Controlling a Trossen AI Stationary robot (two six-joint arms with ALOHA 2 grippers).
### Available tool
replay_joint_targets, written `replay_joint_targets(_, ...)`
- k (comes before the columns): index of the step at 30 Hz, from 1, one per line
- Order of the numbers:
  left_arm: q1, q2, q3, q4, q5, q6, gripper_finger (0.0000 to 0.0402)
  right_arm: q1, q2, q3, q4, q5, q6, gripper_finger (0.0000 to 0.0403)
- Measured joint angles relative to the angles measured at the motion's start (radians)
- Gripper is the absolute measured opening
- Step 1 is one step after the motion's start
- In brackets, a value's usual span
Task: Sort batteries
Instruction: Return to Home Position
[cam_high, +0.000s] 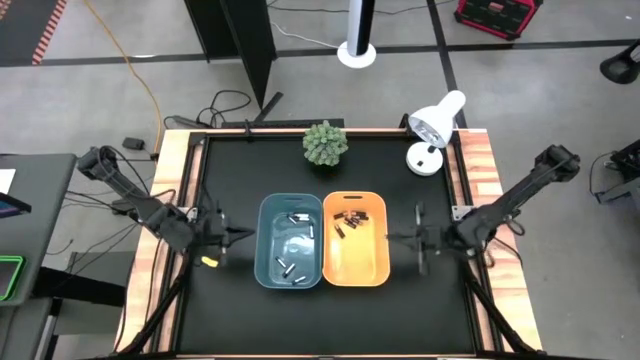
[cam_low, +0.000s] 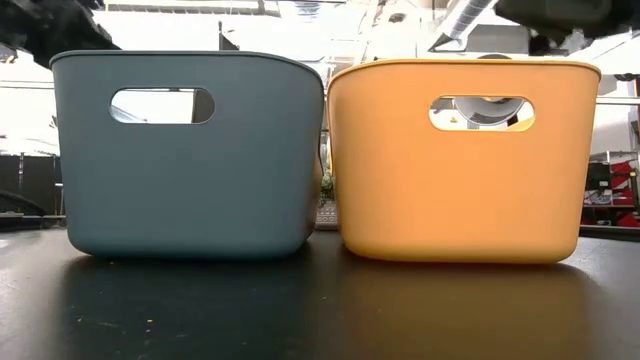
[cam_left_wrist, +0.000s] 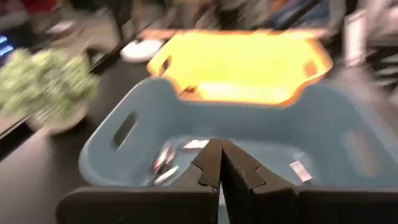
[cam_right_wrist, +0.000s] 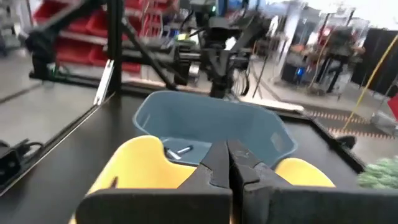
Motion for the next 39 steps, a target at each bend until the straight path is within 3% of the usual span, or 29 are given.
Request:
replay_joint_targets(3, 0.037, -0.095, -0.065, 0.133, 0.100, 0.107, 0.0000, -0.033, -0.133, -0.121, 0.064, -0.034, -0.022, 0.0000)
replay_joint_targets(7, 0.141, -0.211, -0.129, 0.168, 0.253, 0.140, 0.0000, -0.118, -0.277, -0.236, 0.107, -0.143, -0.016, 0.0000)
replay_joint_targets(15, 0.328, -0.322, -0.224, 0.196, 0.494, 0.185, 0.0000, -0.287, -0.412, -0.317, 0.092, -0.389, -0.022, 0.0000)
replay_joint_targets(21, 0.401, -0.373, -0.285, 0.251, 0.577, 0.237, 0.0000, -0.384, -0.457, -0.317, 0.024, -0.495, -0.025, 0.0000)
replay_joint_targets(26, 0.439, -0.437, -0.357, 0.302, 0.622, 0.215, 0.0000, -0.419, -0.498, -0.318, -0.032, -0.498, -0.021, 0.0000)
replay_joint_targets(39, 0.447, -0.556, -0.359, 0.175, 0.632, 0.258, 0.0000, -0.422, -0.623, -0.319, -0.154, -0.501, -0.057, 0.0000)
